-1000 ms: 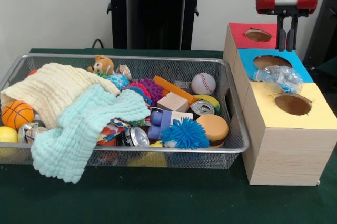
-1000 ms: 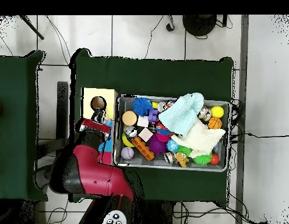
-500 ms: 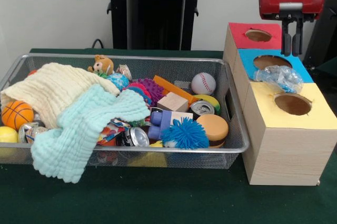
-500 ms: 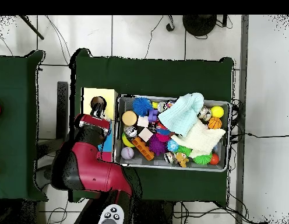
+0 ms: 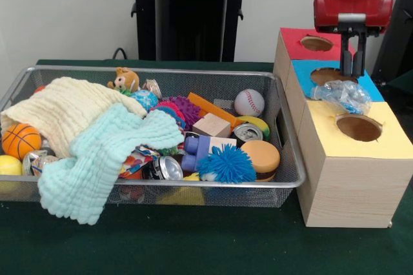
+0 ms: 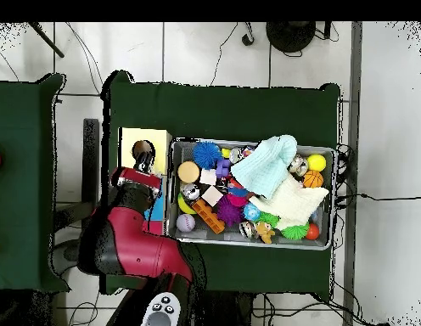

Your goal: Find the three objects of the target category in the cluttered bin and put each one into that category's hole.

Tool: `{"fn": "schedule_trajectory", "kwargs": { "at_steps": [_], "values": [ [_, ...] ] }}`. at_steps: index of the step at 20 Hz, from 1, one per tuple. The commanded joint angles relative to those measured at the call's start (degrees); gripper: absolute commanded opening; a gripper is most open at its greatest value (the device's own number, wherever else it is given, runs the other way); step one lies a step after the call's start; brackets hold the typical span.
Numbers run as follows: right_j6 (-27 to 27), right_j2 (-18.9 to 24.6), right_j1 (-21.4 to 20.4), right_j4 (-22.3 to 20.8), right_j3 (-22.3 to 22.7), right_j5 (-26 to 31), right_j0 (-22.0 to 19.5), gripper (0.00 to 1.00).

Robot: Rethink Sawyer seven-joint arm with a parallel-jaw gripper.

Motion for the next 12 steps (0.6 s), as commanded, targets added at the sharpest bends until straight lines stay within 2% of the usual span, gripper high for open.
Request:
{"fn": "schedule_trajectory", "kwargs": {
  "at_steps": [1, 4, 12],
  "values": [
    [8.78, 0.64, 6.17, -2.04, -4.28, -8.46, -1.91, 0.0],
    [9.22, 0.87, 8.05, -2.17, -4.93, -10.56, -2.08, 0.0],
    [9.42, 1.7, 10.15, -1.34, -5.91, -11.7, -2.23, 0.0]
  ]
}}
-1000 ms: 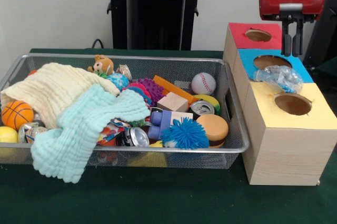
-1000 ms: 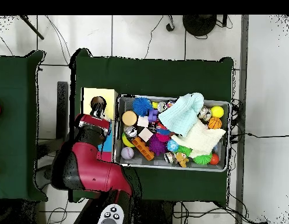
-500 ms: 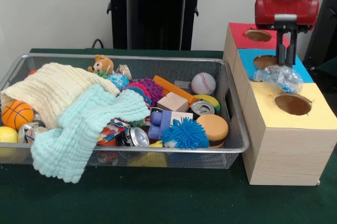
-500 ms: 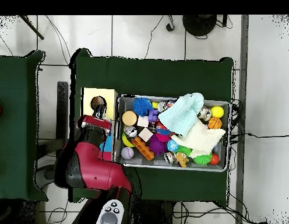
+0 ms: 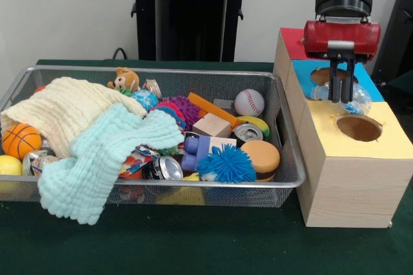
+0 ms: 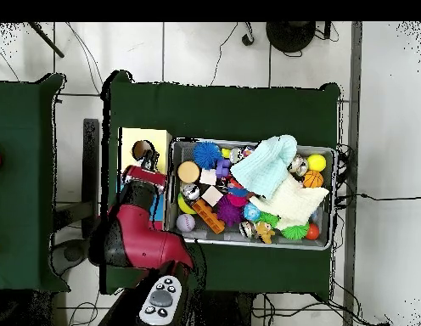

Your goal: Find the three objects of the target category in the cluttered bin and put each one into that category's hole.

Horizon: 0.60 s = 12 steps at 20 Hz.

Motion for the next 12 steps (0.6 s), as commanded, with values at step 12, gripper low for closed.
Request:
{"fn": "schedule_trajectory", "kwargs": {
  "at_steps": [12],
  "values": [
    [9.63, 3.8, 3.55, -6.06, -4.46, -0.98, -4.57, 0.0]
  ]
}}
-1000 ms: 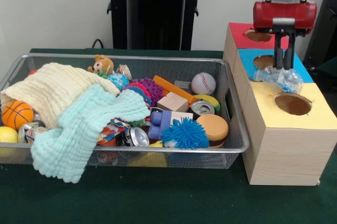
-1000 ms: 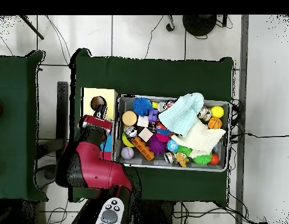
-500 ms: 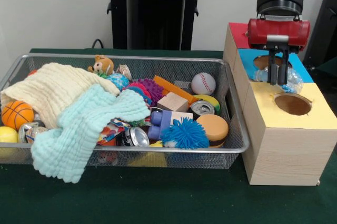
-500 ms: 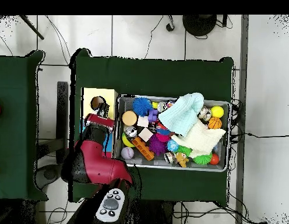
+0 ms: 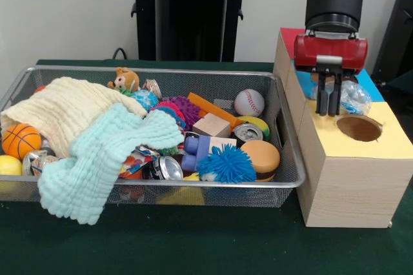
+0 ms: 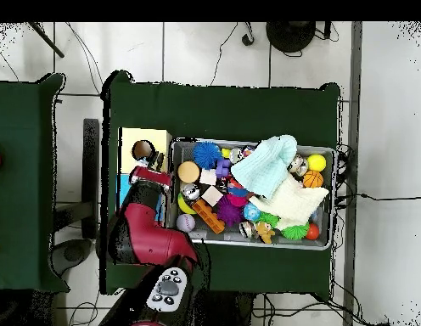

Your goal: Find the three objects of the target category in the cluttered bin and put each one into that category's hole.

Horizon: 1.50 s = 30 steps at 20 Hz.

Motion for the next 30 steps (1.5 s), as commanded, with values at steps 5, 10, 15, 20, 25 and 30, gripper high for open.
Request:
{"fn": "schedule_trajectory", "kwargs": {
  "at_steps": [5, 10, 15, 20, 25, 30],
  "values": [
    [10.11, 4.41, -0.23, -6.23, -2.3, 0.15, -3.79, 0.0],
    [10.7, 5.25, -0.19, -7.8, -2.31, 0.02, -4.4, 0.0],
    [11.41, 6.41, -0.6, -8.96, -2.04, 1.11, -5.33, 0.0],
    [10.91, 6.38, -0.83, -8.82, -1.73, 2.23, -5.26, 1.0],
    [11.98, 8.8, -2.29, -10.3, -0.43, 5.89, -7.25, 1.0],
    [14.17, 14.24, -3.36, -15.1, 0.52, 7.14, -11.78, 1.0]
  ]
}}
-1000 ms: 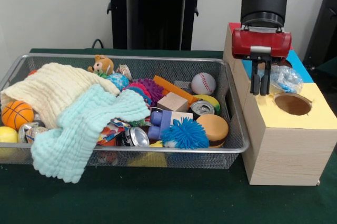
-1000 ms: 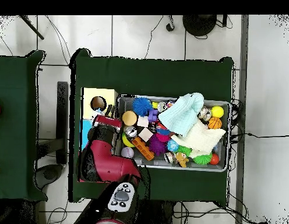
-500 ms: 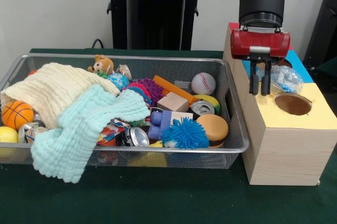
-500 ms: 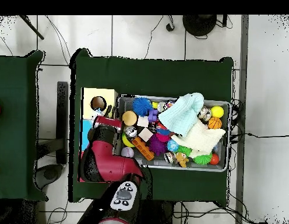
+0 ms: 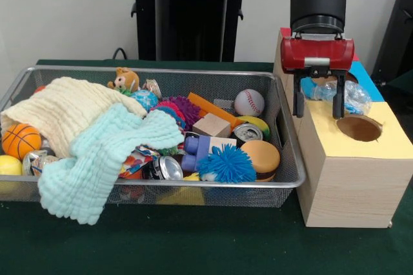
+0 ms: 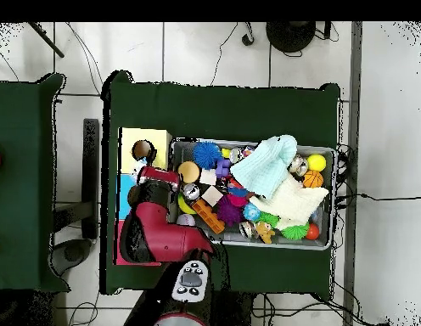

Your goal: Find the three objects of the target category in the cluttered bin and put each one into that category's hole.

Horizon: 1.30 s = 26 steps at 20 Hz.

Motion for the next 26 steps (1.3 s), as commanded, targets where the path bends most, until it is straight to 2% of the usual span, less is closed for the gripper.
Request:
{"fn": "schedule_trajectory", "kwargs": {
  "at_steps": [1, 10, 20, 26],
  "values": [
    [14.29, 11.0, -1.84, -5.75, 0.6, 6.62, -5.54, 1.0],
    [14.1, 13.45, -1.64, -4.64, 1.54, 5.71, -6.23, 1.0],
    [12.3, 11.28, -1.27, 0.43, 2.15, 5.71, -3.21, 1.0],
    [11.81, 10.56, -0.6, 1.21, 1.97, 5.56, -2.38, 1.0]
  ]
}}
